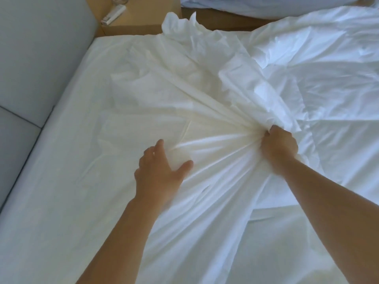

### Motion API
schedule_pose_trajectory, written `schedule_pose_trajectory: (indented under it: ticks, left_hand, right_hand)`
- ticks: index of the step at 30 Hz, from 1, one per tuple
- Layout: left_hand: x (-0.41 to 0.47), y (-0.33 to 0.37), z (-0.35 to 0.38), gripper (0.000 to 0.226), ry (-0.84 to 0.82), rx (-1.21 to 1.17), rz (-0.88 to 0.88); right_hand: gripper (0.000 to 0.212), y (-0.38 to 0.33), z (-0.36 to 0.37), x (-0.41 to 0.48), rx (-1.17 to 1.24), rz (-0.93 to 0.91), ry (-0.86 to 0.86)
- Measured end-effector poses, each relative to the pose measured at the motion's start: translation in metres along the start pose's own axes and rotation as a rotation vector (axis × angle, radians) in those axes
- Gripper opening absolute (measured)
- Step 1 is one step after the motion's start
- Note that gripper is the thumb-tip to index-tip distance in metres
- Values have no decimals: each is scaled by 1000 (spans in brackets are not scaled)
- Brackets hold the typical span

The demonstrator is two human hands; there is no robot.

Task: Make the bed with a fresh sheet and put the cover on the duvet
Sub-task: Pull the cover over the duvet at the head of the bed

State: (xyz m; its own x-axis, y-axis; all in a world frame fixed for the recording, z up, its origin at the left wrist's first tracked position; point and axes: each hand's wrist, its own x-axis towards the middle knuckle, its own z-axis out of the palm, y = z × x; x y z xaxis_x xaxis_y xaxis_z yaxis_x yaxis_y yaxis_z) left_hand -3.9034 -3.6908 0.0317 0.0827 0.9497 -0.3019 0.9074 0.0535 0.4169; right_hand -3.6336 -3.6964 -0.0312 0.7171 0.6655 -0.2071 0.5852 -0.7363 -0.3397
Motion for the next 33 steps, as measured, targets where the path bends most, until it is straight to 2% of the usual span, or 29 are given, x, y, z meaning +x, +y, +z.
schedule_pose_trajectory:
  ticks: [2,4,6,8,10,12,14,16,19,21,22,23,24,25,27,28,30,32,33]
  left_hand:
    - [-16,-24,-1,103,-68,-186,-125]
    - [-37,-48,0,111,-68,-267,-215]
    - [-61,-70,1,112,-39,-271,-281]
    - [-85,-92,6,102,-75,-190,-273]
    - [-107,-113,14,95,-140,11,-226]
    - [-120,-129,15,84,-159,123,-257]
    - [-126,-133,6,62,-153,73,-291]
    - [-135,-132,-7,48,-119,-97,-263]
    - [-160,-131,-38,36,85,-288,-114]
    - [-166,-142,-63,35,291,-318,-84]
    - [-165,-150,-74,32,329,-296,-91]
    - [-162,-158,-80,26,276,-244,-108]
    - [-158,-166,-80,20,146,-184,-136]
    - [-156,-170,-74,22,-27,-115,-157]
    - [-162,-174,-47,39,-304,78,-63]
    - [-168,-175,-32,44,-333,185,13]
    - [-179,-178,-9,53,-241,251,77]
    - [-182,-182,0,64,-165,139,34]
    - [-181,-182,2,68,-154,61,1]
  right_hand:
    - [27,-6,6,-5,125,64,19]
    - [45,-20,19,-32,166,43,-2]
    - [66,-32,29,-80,158,-88,85]
    - [66,-40,33,-139,318,-278,107]
    - [52,-43,35,-200,535,-416,-35]
    - [41,-43,38,-249,597,-453,-223]
    - [39,-42,40,-281,510,-404,-407]
    - [46,-46,35,-296,483,-332,-544]
    - [66,-60,21,-305,618,-359,-660]
    - [76,-81,19,-310,650,-445,-795]
    - [78,-91,23,-313,609,-490,-832]
    - [78,-101,30,-316,532,-526,-829]
    - [77,-110,37,-318,442,-524,-800]
    - [73,-114,46,-317,353,-486,-751]
    - [61,-106,60,-316,187,-465,-596]
    - [55,-95,65,-315,112,-487,-506]
    - [50,-67,71,-315,70,-447,-354]
    - [53,-46,72,-315,101,-252,-328]
    - [47,-40,73,-315,82,-209,-375]
